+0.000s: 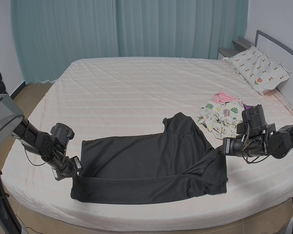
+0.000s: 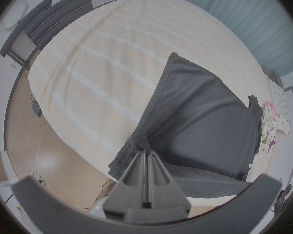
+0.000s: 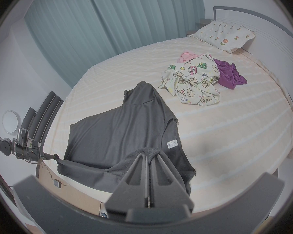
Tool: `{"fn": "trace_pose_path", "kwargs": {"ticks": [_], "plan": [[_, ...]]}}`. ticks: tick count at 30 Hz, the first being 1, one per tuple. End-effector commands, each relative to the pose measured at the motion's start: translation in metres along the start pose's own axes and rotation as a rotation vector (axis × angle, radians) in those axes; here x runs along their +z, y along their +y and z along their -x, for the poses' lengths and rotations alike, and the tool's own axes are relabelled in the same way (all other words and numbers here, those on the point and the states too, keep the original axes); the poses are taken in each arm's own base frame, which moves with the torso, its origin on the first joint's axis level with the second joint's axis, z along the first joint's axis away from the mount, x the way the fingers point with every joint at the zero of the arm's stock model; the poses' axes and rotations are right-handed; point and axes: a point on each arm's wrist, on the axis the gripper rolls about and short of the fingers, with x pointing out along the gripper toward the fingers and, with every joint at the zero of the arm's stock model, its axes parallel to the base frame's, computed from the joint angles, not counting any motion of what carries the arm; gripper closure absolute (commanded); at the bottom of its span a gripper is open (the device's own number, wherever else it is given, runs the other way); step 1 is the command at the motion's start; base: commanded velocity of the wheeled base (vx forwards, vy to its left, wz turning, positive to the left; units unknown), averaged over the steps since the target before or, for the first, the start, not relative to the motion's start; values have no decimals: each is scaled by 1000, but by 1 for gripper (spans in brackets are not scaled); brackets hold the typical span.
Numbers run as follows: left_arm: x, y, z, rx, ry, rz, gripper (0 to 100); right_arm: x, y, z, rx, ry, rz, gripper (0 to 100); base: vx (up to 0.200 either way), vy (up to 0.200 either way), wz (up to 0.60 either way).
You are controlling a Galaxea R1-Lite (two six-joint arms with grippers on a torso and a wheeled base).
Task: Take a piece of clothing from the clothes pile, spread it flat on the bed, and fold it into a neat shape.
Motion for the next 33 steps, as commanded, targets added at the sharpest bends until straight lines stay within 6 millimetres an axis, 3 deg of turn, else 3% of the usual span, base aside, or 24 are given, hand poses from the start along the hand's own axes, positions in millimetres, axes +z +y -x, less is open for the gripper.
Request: {"fn": "trace_pose_path", "kwargs": {"ticks": [1,14,19,20,27,33], "plan": [[5,-5,-18,19,20,7,100,5,2,-15,-6,10,-1,100,0,0,0],[21,-16,-51,56,1,53,100,9,4,-40,-13,20,6,100,0,0,0],[23,-18,-55,62,-6,54,100,9,5,-42,-11,23,7,100,0,0,0],[24,-19,-55,56,-10,56,0,9,5,-44,-13,24,6,100,0,0,0],[27,-20,-56,56,-16,59,0,8,5,-45,-11,29,7,100,0,0,0],[32,-7,-46,60,-18,94,0,6,6,-36,-7,32,10,100,0,0,0]]}}
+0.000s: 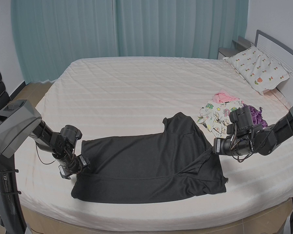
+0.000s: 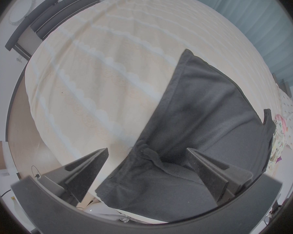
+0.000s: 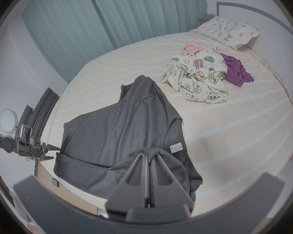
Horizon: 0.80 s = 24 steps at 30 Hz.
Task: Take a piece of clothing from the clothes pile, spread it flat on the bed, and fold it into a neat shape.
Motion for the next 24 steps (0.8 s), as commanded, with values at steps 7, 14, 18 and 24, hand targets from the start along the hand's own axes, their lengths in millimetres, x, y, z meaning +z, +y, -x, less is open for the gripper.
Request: {"fn": "trace_pose_path", "kwargs": {"ticks": [7,14,18,24], "plan": [[1,22,18,-11,18,41,0,-16,4,26,46,31,24,100,0,0,0],[-6,29,20,-4,38,40,0,-24,0,46,65,60,22,100,0,0,0],[-10,32,19,4,52,39,0,-39,-7,55,83,146,25,100,0,0,0],[-14,35,18,11,68,39,0,-65,-17,56,60,242,56,0,0,0,0]]}}
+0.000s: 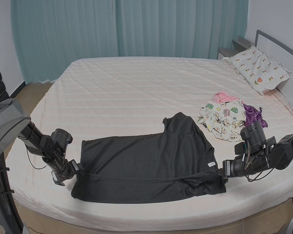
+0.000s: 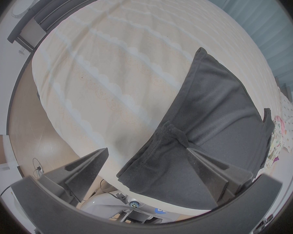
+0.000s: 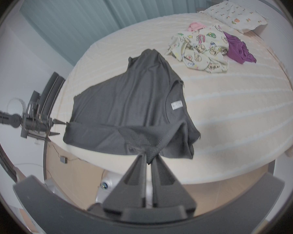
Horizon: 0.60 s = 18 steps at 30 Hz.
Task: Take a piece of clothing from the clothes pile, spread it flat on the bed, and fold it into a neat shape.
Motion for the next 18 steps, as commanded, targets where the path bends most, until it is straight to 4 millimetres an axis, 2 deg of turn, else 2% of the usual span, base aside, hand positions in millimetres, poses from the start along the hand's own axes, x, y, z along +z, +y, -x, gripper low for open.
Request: {"fn": "trace_pose_path", "kwargs": {"ticks": [1,5,11,18], "plan": [[-3,3,2,5,6,0,0,-20,-7,2,-14,64,42,0,0,0,0],[-3,2,3,1,4,1,0,-33,-12,-4,-30,128,81,0,0,0,0],[-2,2,4,-3,0,1,0,-34,-16,-11,-36,143,65,0,0,0,0],[5,-2,16,-111,24,10,0,-24,-34,-45,-33,130,-4,0,0,0,0]]}}
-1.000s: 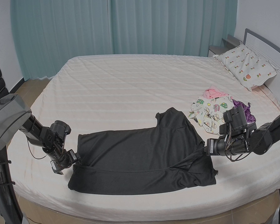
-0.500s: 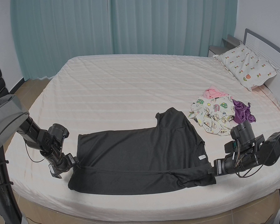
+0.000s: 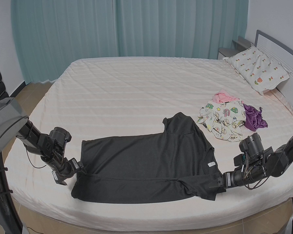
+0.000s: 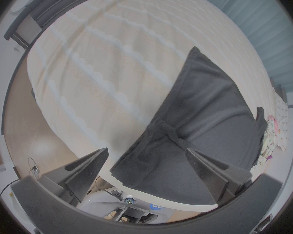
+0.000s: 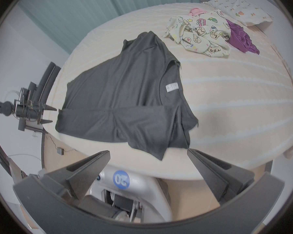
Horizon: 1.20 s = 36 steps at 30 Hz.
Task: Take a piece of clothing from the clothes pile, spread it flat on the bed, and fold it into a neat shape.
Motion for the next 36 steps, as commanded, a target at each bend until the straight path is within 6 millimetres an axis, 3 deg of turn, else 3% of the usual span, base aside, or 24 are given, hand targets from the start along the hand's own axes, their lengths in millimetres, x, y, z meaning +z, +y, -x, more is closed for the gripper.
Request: {"fn": "trace_pose_path", "kwargs": {"ticks": [1,9,22,36], "plan": [[6,-2,9,-55,-3,5,0,6,-17,-32,0,10,-52,0,0,0,0],[8,-3,9,-103,15,12,0,14,-20,-60,50,-75,-134,0,0,0,0],[5,-1,-11,-104,18,4,0,10,-42,-62,143,-125,-187,0,0,0,0],[3,0,-15,-89,-3,4,0,10,-44,-89,160,-168,-222,0,0,0,0]]}}
